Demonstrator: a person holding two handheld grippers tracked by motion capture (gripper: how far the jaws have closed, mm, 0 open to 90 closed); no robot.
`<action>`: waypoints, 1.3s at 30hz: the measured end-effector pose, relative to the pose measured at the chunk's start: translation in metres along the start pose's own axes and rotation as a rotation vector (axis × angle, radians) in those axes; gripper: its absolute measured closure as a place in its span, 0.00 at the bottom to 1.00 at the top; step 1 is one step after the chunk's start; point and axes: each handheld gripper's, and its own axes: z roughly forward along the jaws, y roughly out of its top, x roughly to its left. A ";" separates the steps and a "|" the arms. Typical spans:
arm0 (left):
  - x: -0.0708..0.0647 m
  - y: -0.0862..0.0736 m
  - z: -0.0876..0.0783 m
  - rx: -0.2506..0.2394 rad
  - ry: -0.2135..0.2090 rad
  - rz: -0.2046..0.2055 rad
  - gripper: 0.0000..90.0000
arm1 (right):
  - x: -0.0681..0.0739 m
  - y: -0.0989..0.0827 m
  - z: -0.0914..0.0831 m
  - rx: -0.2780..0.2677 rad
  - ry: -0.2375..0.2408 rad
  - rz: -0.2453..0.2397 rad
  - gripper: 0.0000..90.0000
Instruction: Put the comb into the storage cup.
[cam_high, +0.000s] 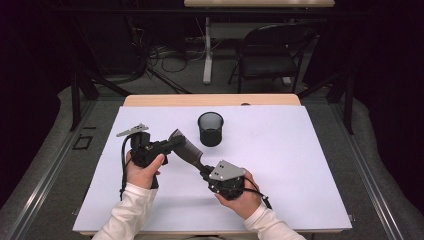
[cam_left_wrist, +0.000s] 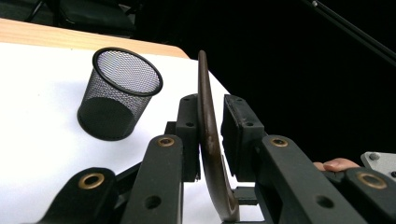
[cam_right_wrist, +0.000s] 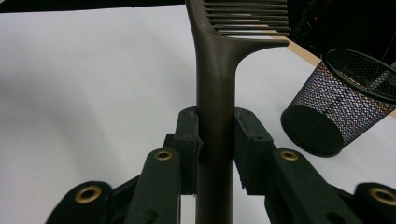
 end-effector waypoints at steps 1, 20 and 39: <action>0.000 0.000 0.000 0.000 0.000 -0.003 0.87 | 0.000 0.000 0.000 0.000 0.001 0.001 0.81; 0.005 -0.001 0.000 0.000 -0.027 -0.057 0.93 | 0.001 -0.001 0.002 0.007 0.006 0.002 0.81; 0.008 -0.004 0.000 -0.004 -0.046 -0.140 0.95 | 0.001 -0.003 0.004 0.009 0.012 0.003 0.81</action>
